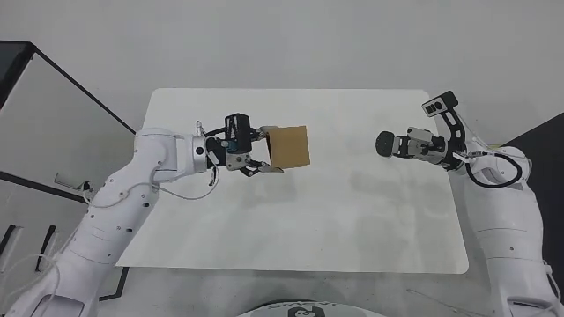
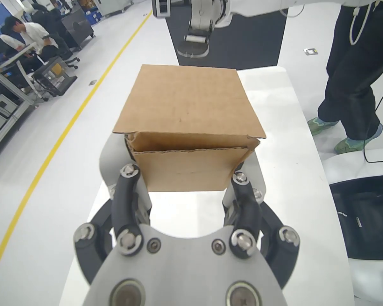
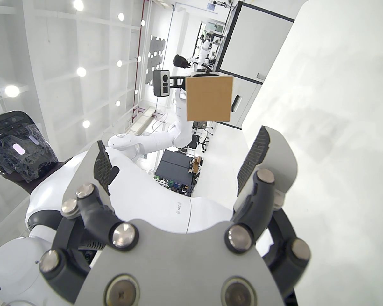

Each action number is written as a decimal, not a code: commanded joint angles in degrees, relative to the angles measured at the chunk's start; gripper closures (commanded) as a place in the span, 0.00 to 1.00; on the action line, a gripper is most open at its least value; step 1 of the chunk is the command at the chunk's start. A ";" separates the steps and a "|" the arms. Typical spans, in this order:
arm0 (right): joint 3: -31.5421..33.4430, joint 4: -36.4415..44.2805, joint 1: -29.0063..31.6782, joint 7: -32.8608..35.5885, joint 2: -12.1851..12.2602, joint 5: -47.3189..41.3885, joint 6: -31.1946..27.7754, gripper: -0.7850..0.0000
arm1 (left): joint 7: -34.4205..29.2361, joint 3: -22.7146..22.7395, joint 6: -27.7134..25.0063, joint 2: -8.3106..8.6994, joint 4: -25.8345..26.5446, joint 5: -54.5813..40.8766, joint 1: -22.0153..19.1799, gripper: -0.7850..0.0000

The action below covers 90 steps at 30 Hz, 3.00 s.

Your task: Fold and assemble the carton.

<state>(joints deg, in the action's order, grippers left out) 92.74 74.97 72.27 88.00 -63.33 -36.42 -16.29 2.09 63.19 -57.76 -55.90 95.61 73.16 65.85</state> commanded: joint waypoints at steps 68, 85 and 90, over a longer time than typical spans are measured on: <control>0.00 0.00 0.00 0.00 0.00 0.00 0.00 0.00 | 28.38 -27.95 3.19 -11.85 -45.44 14.52 -17.71 1.00; 0.00 0.00 0.00 0.00 0.00 0.00 0.00 0.00 | 33.98 -31.41 3.69 -15.37 -55.15 15.27 -20.73 1.00; 0.00 0.00 0.00 0.00 0.00 0.00 0.00 0.00 | 35.48 -32.10 3.74 -16.33 -57.95 15.31 -21.58 1.00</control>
<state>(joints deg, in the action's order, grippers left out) 92.74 74.97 72.27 88.00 -63.33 -36.42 -16.29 37.27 31.22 -54.09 -72.05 38.25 88.42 44.41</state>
